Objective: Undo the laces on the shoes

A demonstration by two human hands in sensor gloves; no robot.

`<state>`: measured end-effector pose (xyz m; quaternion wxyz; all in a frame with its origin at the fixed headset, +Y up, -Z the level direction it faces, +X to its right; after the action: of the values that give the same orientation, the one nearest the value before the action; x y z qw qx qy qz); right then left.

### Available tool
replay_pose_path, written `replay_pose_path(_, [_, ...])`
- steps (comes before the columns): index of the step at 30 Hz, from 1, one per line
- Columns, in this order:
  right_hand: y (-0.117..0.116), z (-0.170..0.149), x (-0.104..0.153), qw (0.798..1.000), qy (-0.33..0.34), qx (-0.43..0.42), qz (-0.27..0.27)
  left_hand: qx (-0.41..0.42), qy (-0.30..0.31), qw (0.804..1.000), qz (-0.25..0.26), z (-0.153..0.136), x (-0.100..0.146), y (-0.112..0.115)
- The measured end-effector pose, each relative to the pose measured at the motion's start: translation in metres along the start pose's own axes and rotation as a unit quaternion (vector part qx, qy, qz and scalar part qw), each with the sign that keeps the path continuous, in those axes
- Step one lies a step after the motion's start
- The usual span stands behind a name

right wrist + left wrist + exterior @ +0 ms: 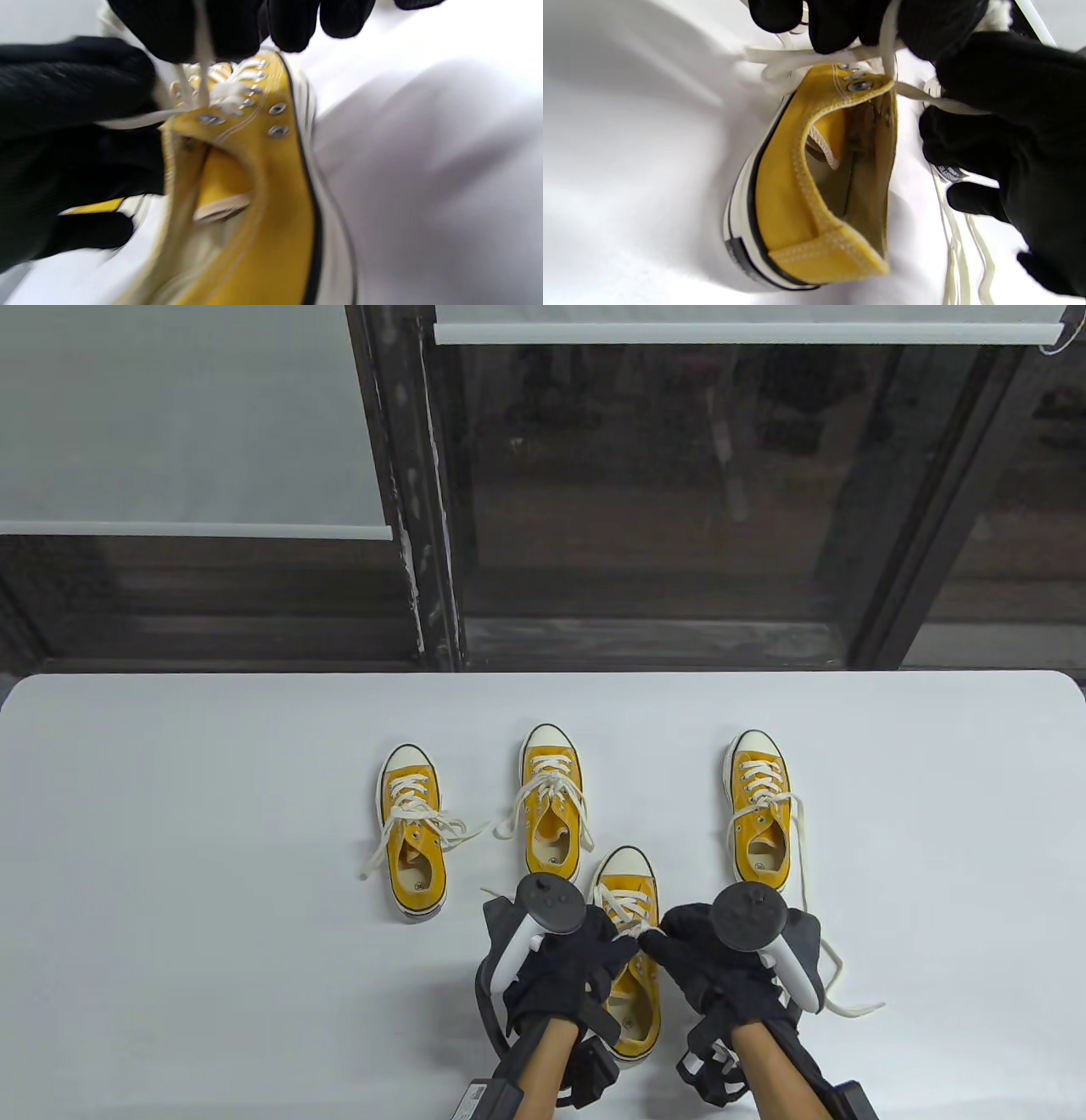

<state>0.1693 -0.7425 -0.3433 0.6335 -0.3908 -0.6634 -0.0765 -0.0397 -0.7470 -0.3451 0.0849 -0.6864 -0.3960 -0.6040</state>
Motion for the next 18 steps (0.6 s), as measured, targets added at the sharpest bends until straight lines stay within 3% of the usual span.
replay_pose_path(5, [0.01, -0.009, 0.003, 0.996, -0.056, 0.021, -0.072, -0.016, -0.06, 0.997, 0.037, -0.011, 0.001, -0.004])
replay_pose_path(13, [0.015, -0.013, 0.001, 0.998, -0.011, -0.057, -0.019, 0.001, 0.0, 1.0, -0.005, 0.001, -0.001, 0.0])
replay_pose_path(18, [0.022, -0.014, 0.005, 0.997, -0.02, -0.043, -0.059, 0.01, -0.005, 1.0, 0.018, -0.002, 0.001, -0.007])
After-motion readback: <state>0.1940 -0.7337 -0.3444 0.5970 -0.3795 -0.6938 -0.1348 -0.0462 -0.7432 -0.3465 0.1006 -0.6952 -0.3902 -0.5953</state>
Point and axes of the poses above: the tracker on the back of each hand, its own z axis roughly to the thumb side, its own x axis roughly from the fingertips to the wrist, y = z × x, the point moved 3 cm from there along -x, roughly from the wrist to the fingertips, and after that the axes turned 10 degrees about z, right-handed, at the moved point
